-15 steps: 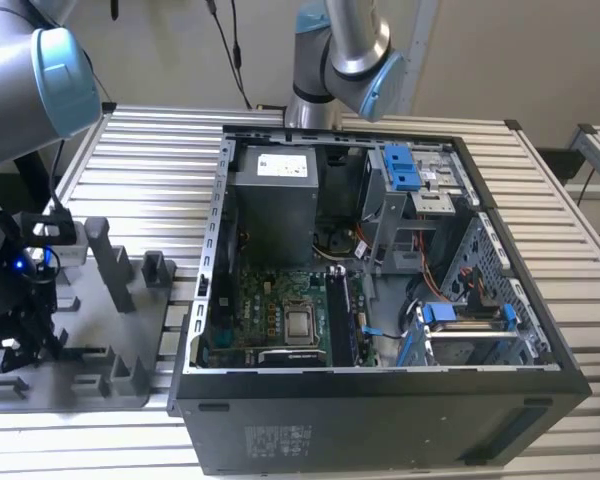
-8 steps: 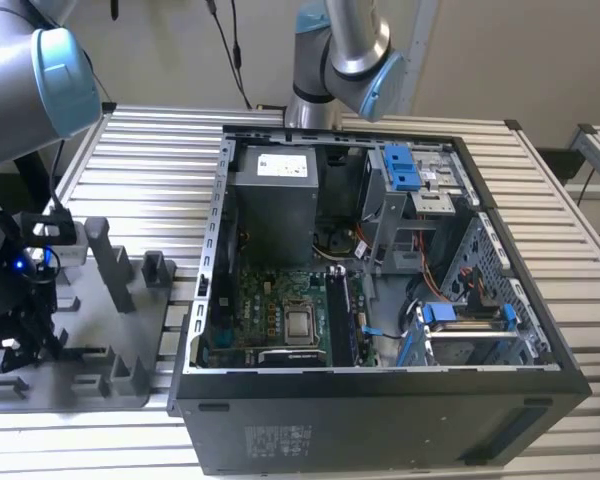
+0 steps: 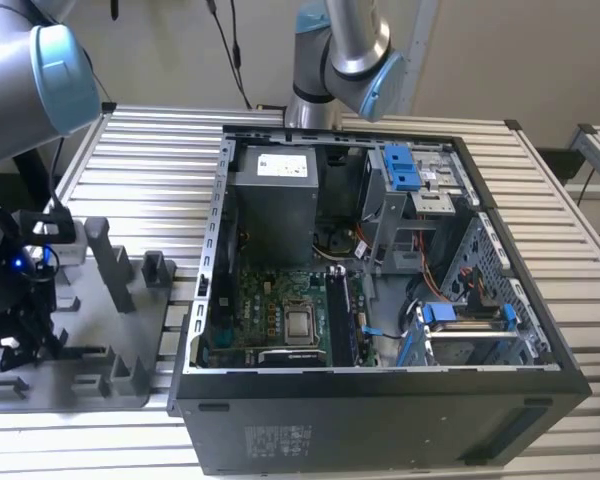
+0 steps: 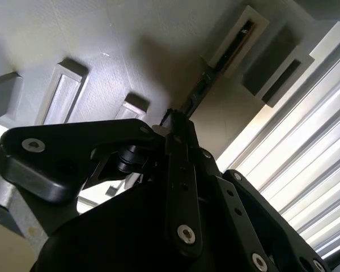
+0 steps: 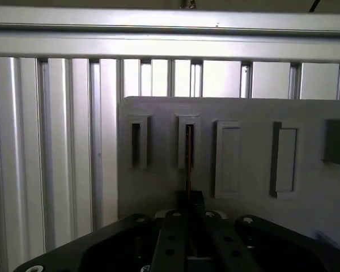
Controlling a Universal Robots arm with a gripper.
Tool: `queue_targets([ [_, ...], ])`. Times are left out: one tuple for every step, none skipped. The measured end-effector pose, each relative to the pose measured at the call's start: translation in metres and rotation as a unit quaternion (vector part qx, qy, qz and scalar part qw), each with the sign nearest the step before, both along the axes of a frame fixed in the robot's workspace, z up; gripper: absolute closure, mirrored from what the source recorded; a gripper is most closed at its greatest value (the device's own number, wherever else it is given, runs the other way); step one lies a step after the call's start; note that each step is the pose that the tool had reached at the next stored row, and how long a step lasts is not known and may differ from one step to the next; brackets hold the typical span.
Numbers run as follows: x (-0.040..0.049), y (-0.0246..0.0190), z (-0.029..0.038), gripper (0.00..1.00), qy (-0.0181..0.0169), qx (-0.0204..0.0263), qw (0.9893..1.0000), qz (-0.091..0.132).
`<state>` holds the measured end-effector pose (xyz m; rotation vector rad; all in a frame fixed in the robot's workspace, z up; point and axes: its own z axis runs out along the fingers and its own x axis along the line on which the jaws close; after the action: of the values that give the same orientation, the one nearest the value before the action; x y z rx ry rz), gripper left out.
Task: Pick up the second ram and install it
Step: 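Pick up the second ram and move it above second insertion slot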
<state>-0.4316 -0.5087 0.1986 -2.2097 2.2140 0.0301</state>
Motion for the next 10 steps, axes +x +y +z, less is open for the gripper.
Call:
queue_targets([
  [0.0, 0.0, 0.0011, 0.86, 0.0, 0.0, 1.0, 0.0],
  [0.0, 0.0, 0.0022, 0.86, 0.0, 0.0, 1.0, 0.0],
  [0.0, 0.0, 0.0032, 0.86, 0.0, 0.0, 1.0, 0.0],
  [0.0, 0.0, 0.0043, 0.86, 0.0, 0.0, 1.0, 0.0],
  [0.0, 0.0, 0.0059, 0.86, 0.0, 0.0, 1.0, 0.0],
  [0.0, 0.0, 0.0078, 0.86, 0.0, 0.0, 1.0, 0.0],
  [0.0, 0.0, 0.0095, 0.86, 0.0001, -0.0001, 1.0, 0.0],
  [0.0, 0.0, 0.0107, 0.86, 0.0, 0.0, 1.0, 0.0],
  [0.0, 0.0, 0.0114, 0.86, 0.0, 0.0, 1.0, 0.0],
  [0.0, 0.0, 0.0122, 0.86, 0.0, 0.0, 1.0, 0.0],
])
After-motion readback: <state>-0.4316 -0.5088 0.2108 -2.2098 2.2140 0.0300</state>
